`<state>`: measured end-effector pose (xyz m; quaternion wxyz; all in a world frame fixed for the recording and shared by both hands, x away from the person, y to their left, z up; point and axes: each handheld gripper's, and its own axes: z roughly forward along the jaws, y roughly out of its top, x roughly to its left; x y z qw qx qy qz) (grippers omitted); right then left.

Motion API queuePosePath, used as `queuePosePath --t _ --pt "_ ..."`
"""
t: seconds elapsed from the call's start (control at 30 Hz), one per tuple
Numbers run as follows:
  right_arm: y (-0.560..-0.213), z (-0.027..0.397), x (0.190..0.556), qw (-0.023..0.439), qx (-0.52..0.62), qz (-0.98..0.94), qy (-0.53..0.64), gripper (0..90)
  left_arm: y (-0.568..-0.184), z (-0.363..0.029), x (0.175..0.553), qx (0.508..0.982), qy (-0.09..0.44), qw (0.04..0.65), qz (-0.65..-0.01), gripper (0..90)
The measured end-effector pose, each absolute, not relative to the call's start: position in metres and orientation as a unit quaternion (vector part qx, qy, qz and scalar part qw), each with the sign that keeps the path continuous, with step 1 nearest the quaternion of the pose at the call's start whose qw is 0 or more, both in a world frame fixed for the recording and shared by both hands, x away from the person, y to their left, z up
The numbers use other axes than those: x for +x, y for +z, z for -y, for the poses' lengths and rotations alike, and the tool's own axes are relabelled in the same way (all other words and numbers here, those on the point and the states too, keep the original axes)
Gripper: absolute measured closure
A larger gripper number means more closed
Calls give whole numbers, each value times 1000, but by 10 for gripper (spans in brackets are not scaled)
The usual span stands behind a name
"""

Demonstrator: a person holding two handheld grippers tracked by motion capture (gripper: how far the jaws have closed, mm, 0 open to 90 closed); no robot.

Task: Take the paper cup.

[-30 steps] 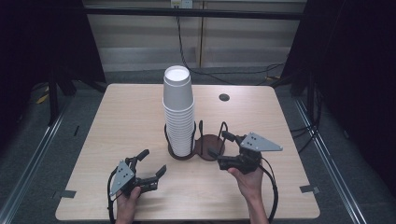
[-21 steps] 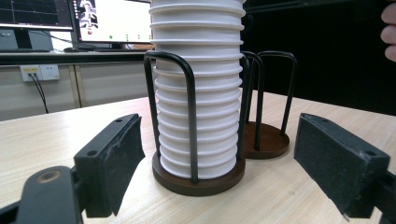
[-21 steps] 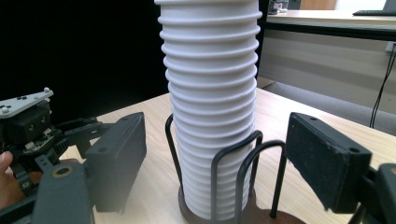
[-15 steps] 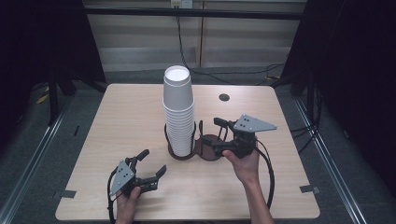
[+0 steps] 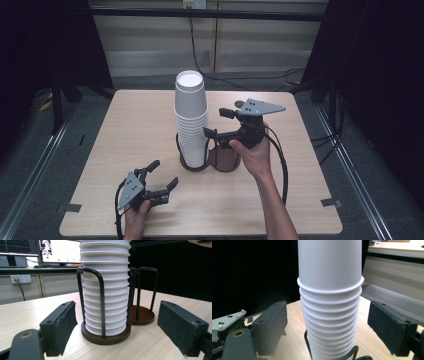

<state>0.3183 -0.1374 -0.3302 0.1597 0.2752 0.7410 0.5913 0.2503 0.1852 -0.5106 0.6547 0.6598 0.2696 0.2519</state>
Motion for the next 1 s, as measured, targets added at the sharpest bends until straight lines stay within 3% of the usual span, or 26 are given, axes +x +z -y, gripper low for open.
queuePosePath --t 0.17,0.23,0.5,1.0 --pt "-317 132 326 159 270 -748 584 159 -511 -186 250 660 254 654 -270 155" --pt "-312 131 329 158 263 -752 583 200 -511 -186 250 660 255 653 -270 156" --pt "-293 125 340 152 261 -766 568 144 -511 -186 250 660 253 654 -269 156" --pt "-271 111 358 144 267 -786 539 140 -510 -187 251 663 260 650 -265 155"
